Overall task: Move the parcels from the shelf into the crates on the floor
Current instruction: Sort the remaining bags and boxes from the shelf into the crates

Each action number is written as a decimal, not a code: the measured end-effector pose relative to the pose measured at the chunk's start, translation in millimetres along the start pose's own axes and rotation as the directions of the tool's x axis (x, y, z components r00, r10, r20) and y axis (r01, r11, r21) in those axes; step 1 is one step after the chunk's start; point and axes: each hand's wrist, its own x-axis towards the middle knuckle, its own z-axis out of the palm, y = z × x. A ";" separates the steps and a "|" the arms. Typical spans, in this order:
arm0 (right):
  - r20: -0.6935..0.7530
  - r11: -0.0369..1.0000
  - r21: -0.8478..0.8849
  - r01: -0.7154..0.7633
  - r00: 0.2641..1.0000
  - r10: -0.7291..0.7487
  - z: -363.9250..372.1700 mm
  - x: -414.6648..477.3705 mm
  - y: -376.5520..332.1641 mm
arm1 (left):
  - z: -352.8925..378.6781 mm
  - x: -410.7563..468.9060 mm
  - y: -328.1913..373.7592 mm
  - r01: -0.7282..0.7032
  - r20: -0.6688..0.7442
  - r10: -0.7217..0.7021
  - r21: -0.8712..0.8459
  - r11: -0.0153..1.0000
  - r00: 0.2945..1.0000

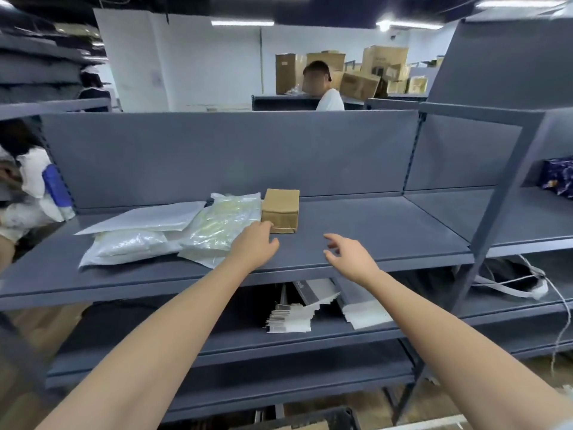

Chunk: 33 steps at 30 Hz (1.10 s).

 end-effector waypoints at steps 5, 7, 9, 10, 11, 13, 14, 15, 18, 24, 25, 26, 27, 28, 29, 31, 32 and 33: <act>0.086 0.999 -0.023 0.025 0.996 -0.023 -7.6 43.6 6.4 | 3.4 33.6 -3.7 0.076 0.004 -0.076 -0.009 0.997 0.997; 0.095 0.999 -0.014 0.047 0.994 -0.046 -11.3 64.4 6.5 | 6.1 49.7 -3.1 0.098 0.003 -0.098 -0.015 0.995 0.995; 0.096 0.997 0.001 0.074 0.993 -0.073 -13.4 83.2 4.8 | 8.1 63.1 -0.6 0.118 0.003 -0.118 -0.020 0.993 0.993; 0.098 0.996 0.005 0.090 0.991 -0.090 -13.3 92.0 4.0 | 9.4 69.2 1.1 0.128 0.003 -0.128 -0.024 0.992 0.992; 0.105 0.995 0.006 0.104 0.989 -0.104 -12.4 99.4 3.2 | 11.9 75.1 2.1 0.137 0.006 -0.137 -0.030 0.990 0.991; 0.121 0.993 0.020 0.115 0.986 -0.117 -7.7 113.2 3.2 | 17.9 85.0 1.7 0.152 0.012 -0.152 -0.053 0.987 0.988; 0.128 0.993 0.034 0.111 0.985 -0.115 -4.2 120.2 3.7 | 21.4 90.2 -0.8 0.163 0.008 -0.163 -0.069 0.984 0.987; 0.139 0.993 0.049 0.103 0.984 -0.109 0.1 127.4 4.7 | 25.1 95.1 -4.4 0.174 0.000 -0.175 -0.086 0.981 0.985; 0.207 0.994 0.046 0.095 0.973 -0.103 14.8 148.7 8.6 | 36.1 105.0 -14.8 0.206 -0.026 -0.209 -0.100 0.973 0.978; 0.272 0.996 0.063 0.063 0.959 -0.078 33.9 177.6 12.7 | 53.6 120.1 -34.1 0.220 -0.014 -0.221 -0.053 0.974 0.975; 0.273 0.996 0.069 0.063 0.959 -0.080 36.1 180.5 13.0 | 55.5 123.1 -37.3 0.213 -0.019 -0.214 -0.045 0.976 0.977; 0.273 0.995 0.077 0.064 0.958 -0.083 38.1 182.9 13.4 | 55.8 125.4 -38.2 0.211 -0.020 -0.212 -0.032 0.977 0.977; 0.273 0.994 0.084 0.066 0.958 -0.086 39.5 184.8 13.2 | 56.5 128.6 -39.2 0.214 -0.022 -0.214 -0.019 0.977 0.977; 0.275 0.994 0.087 0.069 0.957 -0.091 41.0 186.2 13.3 | 56.2 130.9 -38.3 0.223 -0.016 -0.223 -0.009 0.975 0.975; 0.279 0.994 0.084 0.073 0.956 -0.094 42.5 186.9 13.3 | 56.0 133.3 -37.2 0.242 0.003 -0.242 -0.015 0.970 0.970; 0.285 0.994 0.083 0.076 0.954 -0.096 44.3 186.6 14.6 | 56.3 138.0 -35.0 0.298 0.062 -0.295 -0.048 0.953 0.954; 0.287 0.993 0.090 0.074 0.953 -0.097 44.6 186.9 16.0 | 56.9 140.2 -34.4 0.316 0.087 -0.311 -0.052 0.947 0.946; 0.290 0.992 0.109 0.069 0.952 -0.098 44.6 187.7 17.5 | 58.6 143.0 -35.1 0.325 0.106 -0.319 -0.050 0.944 0.942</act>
